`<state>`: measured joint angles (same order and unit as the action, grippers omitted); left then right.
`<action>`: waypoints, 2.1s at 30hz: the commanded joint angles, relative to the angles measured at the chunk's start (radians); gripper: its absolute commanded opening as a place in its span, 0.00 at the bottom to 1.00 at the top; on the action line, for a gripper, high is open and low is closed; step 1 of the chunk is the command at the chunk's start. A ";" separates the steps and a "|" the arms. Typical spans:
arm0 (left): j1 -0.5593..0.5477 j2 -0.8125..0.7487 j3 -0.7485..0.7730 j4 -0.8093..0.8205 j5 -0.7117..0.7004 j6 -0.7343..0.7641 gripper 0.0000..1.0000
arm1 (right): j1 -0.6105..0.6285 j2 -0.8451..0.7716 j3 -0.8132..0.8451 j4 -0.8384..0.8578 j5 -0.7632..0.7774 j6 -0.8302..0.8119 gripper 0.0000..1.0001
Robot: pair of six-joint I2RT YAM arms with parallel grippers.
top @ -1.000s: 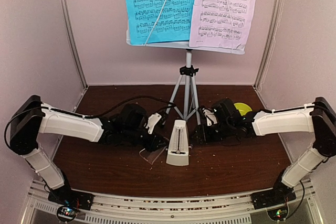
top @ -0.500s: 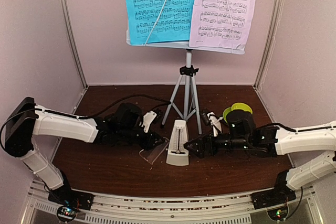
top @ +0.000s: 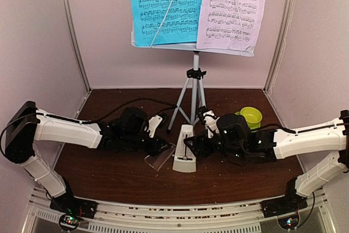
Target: Set up the instrument practice props
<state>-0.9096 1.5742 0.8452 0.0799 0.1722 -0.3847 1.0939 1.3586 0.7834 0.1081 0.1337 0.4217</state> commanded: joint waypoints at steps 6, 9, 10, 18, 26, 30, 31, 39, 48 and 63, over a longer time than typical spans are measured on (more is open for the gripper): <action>0.007 -0.003 0.015 0.037 -0.020 -0.018 0.28 | 0.005 0.013 0.049 -0.099 0.186 0.016 0.58; 0.006 0.001 0.021 0.032 -0.016 -0.011 0.28 | 0.005 -0.003 0.034 -0.092 0.177 0.015 0.53; 0.006 0.003 0.023 0.031 -0.013 -0.008 0.28 | 0.006 -0.012 0.029 -0.090 0.169 0.011 0.53; 0.006 0.007 0.030 0.025 -0.006 0.006 0.28 | 0.016 -0.030 0.017 -0.054 0.058 -0.056 0.74; 0.006 0.004 0.031 0.022 -0.003 0.009 0.28 | 0.021 0.040 0.094 -0.098 0.122 -0.039 0.64; 0.006 -0.003 0.027 0.020 -0.006 0.010 0.28 | 0.021 0.063 0.122 -0.166 0.181 -0.023 0.60; 0.006 -0.004 0.025 0.021 -0.006 0.010 0.28 | 0.021 0.065 0.123 -0.173 0.187 -0.022 0.58; 0.006 -0.002 0.027 0.017 -0.005 0.020 0.28 | 0.022 0.020 0.088 -0.174 0.194 -0.017 0.45; 0.006 0.013 0.046 0.014 0.004 0.027 0.28 | 0.022 -0.049 -0.005 -0.078 0.135 -0.050 0.40; 0.006 0.012 0.098 -0.003 0.020 0.080 0.29 | 0.019 0.001 0.018 -0.033 0.076 -0.073 0.44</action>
<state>-0.9096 1.5784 0.8928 0.0654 0.1749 -0.3473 1.1156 1.3453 0.7918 0.0551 0.2157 0.3645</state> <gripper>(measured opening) 0.284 0.454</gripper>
